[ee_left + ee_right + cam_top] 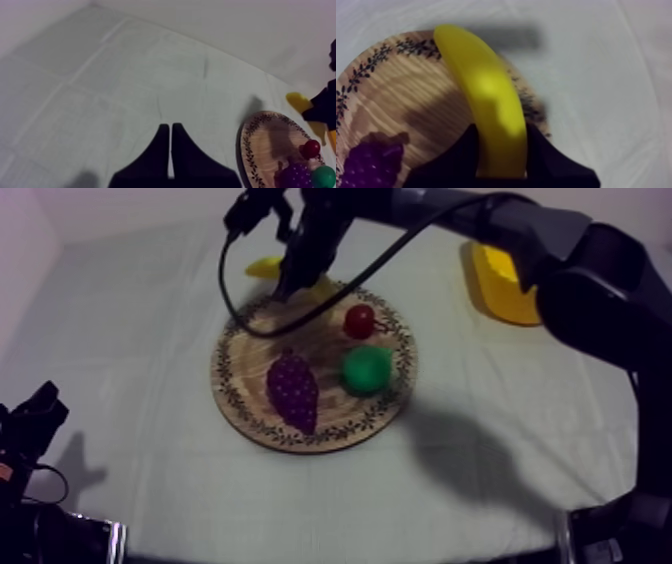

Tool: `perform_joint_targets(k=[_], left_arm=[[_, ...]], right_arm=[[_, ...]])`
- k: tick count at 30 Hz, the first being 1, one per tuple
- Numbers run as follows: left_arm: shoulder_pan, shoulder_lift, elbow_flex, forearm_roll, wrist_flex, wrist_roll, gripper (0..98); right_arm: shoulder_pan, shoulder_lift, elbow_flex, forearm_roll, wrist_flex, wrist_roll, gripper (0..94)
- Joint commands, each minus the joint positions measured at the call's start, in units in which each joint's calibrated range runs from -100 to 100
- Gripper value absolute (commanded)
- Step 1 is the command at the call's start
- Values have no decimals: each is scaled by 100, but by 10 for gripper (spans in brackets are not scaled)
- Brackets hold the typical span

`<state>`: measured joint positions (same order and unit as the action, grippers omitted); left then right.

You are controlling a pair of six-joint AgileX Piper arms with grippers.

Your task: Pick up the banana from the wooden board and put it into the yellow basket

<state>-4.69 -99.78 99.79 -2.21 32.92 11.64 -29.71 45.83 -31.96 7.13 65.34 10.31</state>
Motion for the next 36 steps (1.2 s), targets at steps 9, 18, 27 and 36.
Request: perform_joint_targets(k=[9, 18, 27, 36], left_arm=[[2, -5, -1, 3, -2, 1, 1], [2, -5, -1, 3, -2, 0, 1], [2, -5, -1, 3, -2, 0, 1], [2, -5, -1, 3, -2, 1, 1]], right_arm=[[914, -1072, 738, 155, -361, 160, 182], [2075, -1859, 1869, 94, -980, 517, 183], [2863, -1951, 2658, 80, -1476, 705, 180], [3116, -1906, 3408, 280, -2160, 533, 186]])
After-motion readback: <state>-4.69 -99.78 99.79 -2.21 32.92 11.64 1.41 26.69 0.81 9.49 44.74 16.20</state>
